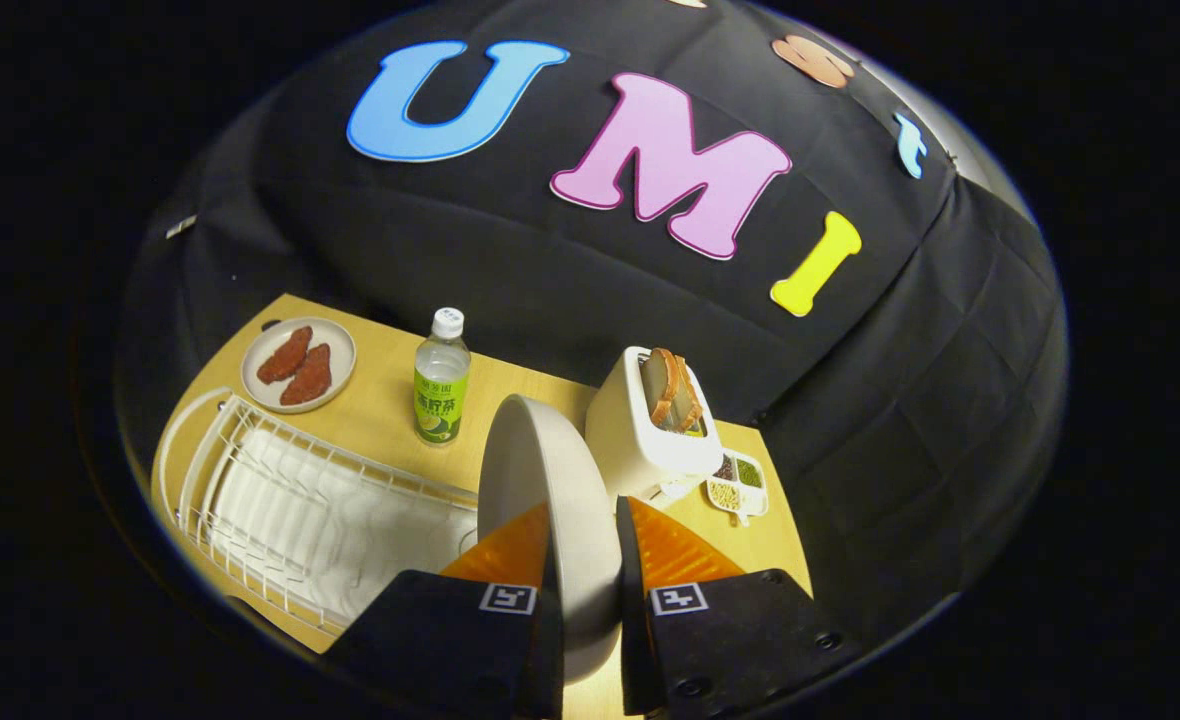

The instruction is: Take the plate from the dish rack, then take the spoon from the basket and place it into the plate.

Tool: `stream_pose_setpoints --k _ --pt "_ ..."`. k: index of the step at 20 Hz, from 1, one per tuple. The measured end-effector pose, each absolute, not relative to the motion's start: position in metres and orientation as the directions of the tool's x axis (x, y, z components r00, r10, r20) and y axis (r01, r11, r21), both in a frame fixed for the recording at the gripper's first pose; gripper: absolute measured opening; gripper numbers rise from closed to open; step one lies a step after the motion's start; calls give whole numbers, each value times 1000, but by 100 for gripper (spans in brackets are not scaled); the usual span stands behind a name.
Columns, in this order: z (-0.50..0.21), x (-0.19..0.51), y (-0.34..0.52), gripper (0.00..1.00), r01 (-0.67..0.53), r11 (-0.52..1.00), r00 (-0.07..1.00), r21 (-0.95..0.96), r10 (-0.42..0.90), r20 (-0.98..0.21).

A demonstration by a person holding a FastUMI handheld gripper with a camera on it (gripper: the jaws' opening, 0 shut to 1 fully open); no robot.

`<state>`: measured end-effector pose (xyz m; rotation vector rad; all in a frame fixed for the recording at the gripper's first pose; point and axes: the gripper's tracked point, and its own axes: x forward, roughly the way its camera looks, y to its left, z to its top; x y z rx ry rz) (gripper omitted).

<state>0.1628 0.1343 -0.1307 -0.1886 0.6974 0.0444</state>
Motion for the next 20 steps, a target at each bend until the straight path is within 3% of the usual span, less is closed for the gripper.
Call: stream_pose_setpoints --k 5,12,16,20 --pt "-118 121 95 27 -129 991 742 27 114 -661" --pt "-140 27 57 27 -135 933 602 335 346 -720" --pt "-175 -38 39 27 -65 872 467 485 456 -758" --pt "-235 -83 22 27 13 864 383 504 461 -800"
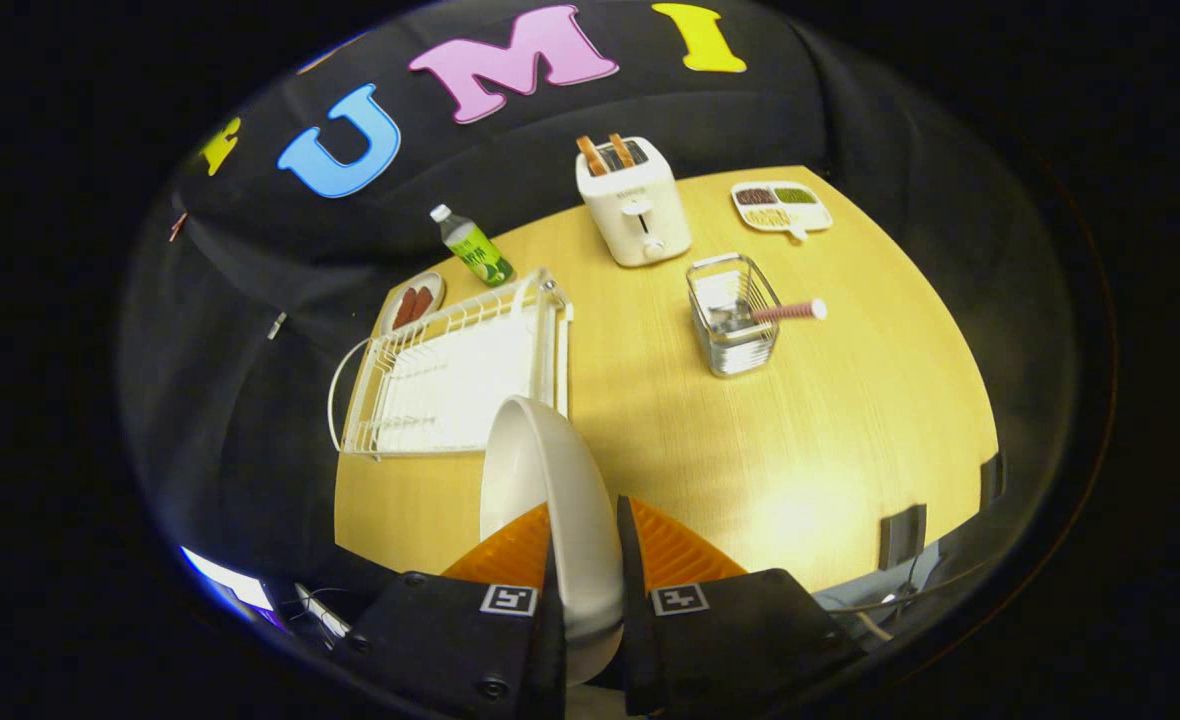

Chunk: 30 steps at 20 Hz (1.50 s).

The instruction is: Take the plate from the dish rack, then take the spoon from the basket and place it into the plate.

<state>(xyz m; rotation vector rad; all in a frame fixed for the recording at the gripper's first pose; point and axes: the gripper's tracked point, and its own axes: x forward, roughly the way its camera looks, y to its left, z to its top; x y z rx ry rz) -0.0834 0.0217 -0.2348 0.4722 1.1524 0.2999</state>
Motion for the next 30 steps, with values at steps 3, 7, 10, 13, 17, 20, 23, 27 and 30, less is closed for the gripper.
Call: stream_pose_setpoints --k 3,7,10,13,17,20,23,27,30 --pt "-273 -108 22 27 80 840 317 537 490 -812" --pt "-314 -120 31 27 178 784 269 595 543 -795" --pt "-337 -121 27 27 208 778 258 593 541 -800" --pt "-343 -113 24 27 226 753 282 618 557 -781" --pt "-352 -99 22 30 246 753 302 611 539 -786" --pt "-360 -95 10 35 256 773 317 580 500 -806" --pt "-368 -93 -2 39 263 793 325 549 463 -825" --pt "-356 -76 -20 55 265 798 405 541 416 -814" --pt "-339 -63 -41 77 227 843 473 488 342 -812"
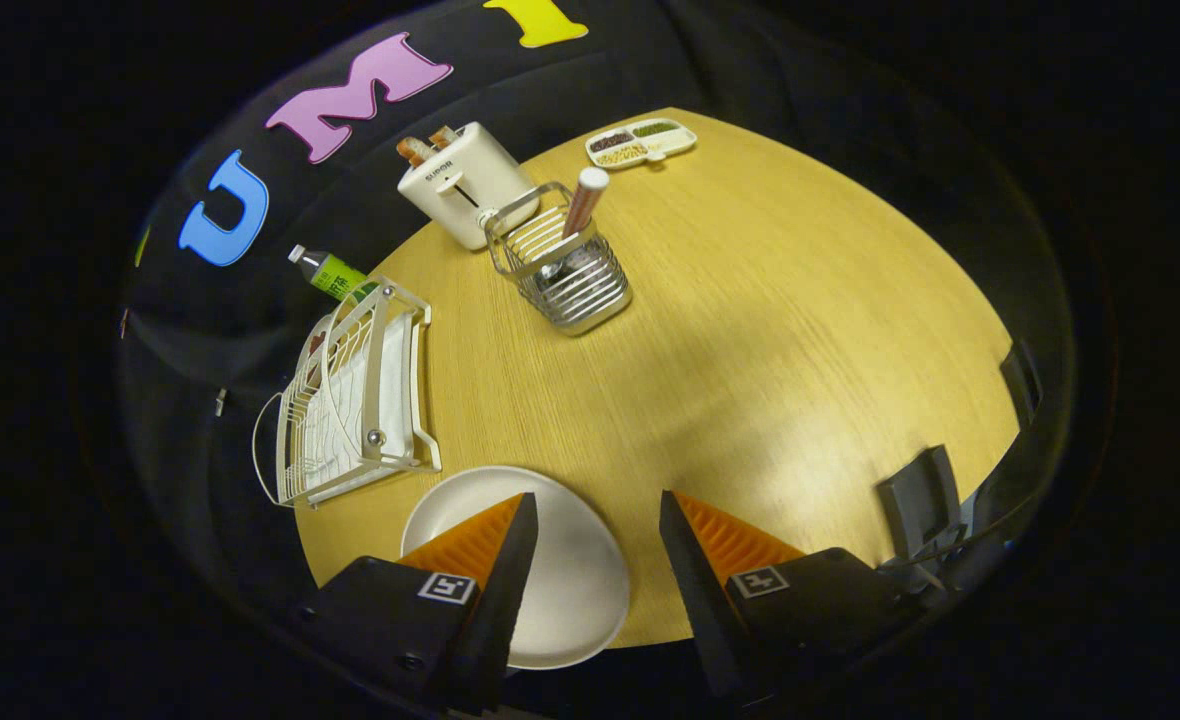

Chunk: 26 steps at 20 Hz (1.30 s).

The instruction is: Take the plate from the dish rack, then take the spoon from the basket and place it into the plate.

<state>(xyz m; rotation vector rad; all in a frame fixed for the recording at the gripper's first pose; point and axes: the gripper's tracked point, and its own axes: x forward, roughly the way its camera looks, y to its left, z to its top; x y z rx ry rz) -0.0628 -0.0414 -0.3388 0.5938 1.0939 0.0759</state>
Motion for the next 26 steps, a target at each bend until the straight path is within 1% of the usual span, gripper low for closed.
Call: stream_pose_setpoints --k 1,4,6,8,13,17,19,21,23,24,25,26 --pt "-328 -56 -48 80 202 858 500 472 324 -803" --pt "-290 -36 -64 94 104 907 591 409 274 -759" --pt "-261 -19 -76 94 36 938 650 345 240 -721" --pt "-242 -4 -81 94 -9 954 683 299 225 -695" --pt "-230 30 -92 94 -88 975 705 203 205 -679" --pt "-248 53 -94 92 -133 975 686 178 220 -693" --pt "-259 62 -94 92 -171 972 673 164 237 -701" --pt "-273 69 -92 90 -211 966 652 150 254 -714" --pt "-287 77 -91 87 -249 960 636 131 264 -725" --pt "-294 79 -92 82 -264 957 626 122 266 -733" --pt "-299 82 -91 81 -272 955 616 121 269 -740" --pt "-303 85 -91 76 -277 953 609 123 273 -745"
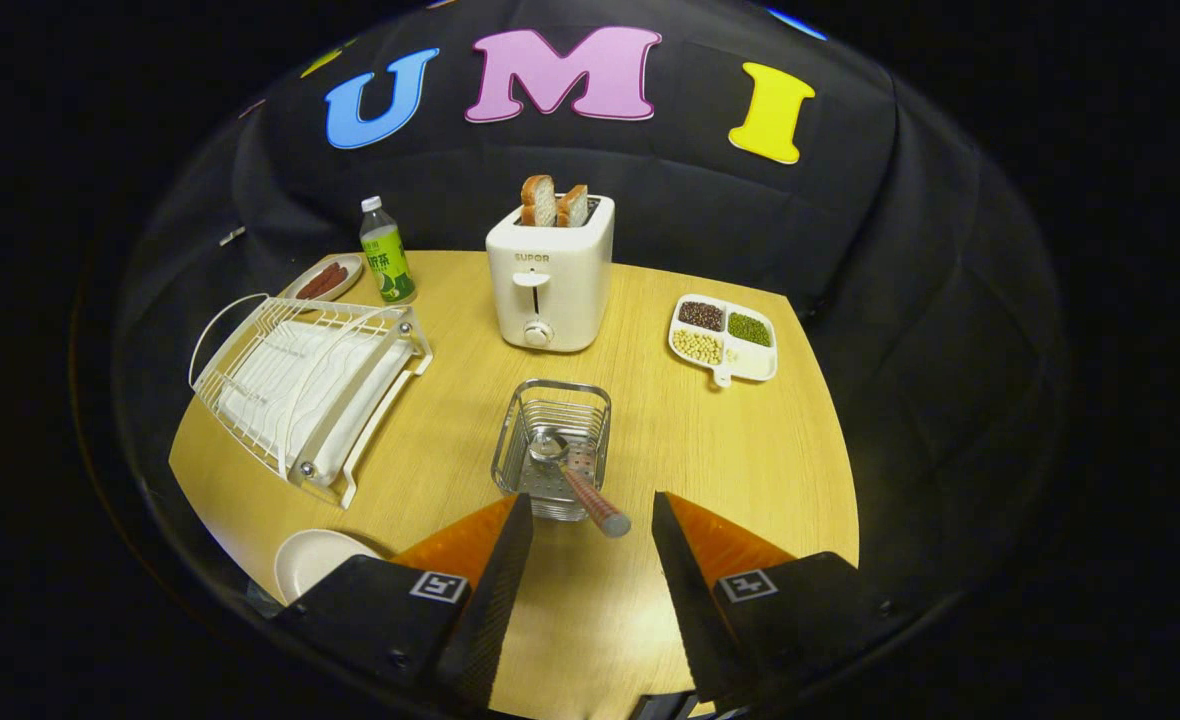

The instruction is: Take the plate from the dish rack, then take the spoon from the basket and place it into the plate.

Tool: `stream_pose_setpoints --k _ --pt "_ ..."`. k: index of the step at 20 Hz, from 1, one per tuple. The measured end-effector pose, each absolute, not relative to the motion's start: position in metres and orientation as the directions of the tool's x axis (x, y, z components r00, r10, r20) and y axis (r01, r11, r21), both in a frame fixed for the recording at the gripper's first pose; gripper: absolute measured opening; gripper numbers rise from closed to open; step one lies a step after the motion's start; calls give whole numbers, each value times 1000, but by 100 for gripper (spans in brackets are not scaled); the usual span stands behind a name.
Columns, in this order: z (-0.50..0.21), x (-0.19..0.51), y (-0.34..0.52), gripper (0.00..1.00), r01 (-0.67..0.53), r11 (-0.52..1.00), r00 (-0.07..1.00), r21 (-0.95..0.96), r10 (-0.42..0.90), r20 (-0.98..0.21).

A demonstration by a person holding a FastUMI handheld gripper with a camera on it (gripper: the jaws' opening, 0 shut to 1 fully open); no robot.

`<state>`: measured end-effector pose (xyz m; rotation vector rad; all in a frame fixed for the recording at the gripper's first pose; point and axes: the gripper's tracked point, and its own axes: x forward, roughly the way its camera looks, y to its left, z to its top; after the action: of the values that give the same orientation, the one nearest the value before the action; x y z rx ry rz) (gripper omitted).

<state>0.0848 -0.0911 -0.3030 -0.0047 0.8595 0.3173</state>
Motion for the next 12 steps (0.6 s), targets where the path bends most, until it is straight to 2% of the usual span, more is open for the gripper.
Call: stream_pose_setpoints --k 1,3,4,6,7,8,10,12 --pt "-307 87 -90 73 -279 951 598 129 278 -751" --pt "-310 88 -87 58 -280 949 586 146 289 -757" --pt "-312 85 -84 41 -283 946 575 158 299 -761" --pt "-312 80 -73 25 -296 936 557 192 333 -761" --pt "-309 78 -66 25 -310 926 546 214 358 -757" --pt "-307 77 -66 18 -305 930 551 207 349 -758" --pt "-303 80 -71 14 -280 943 572 179 313 -758" --pt "-295 80 -74 14 -244 952 588 183 296 -753"
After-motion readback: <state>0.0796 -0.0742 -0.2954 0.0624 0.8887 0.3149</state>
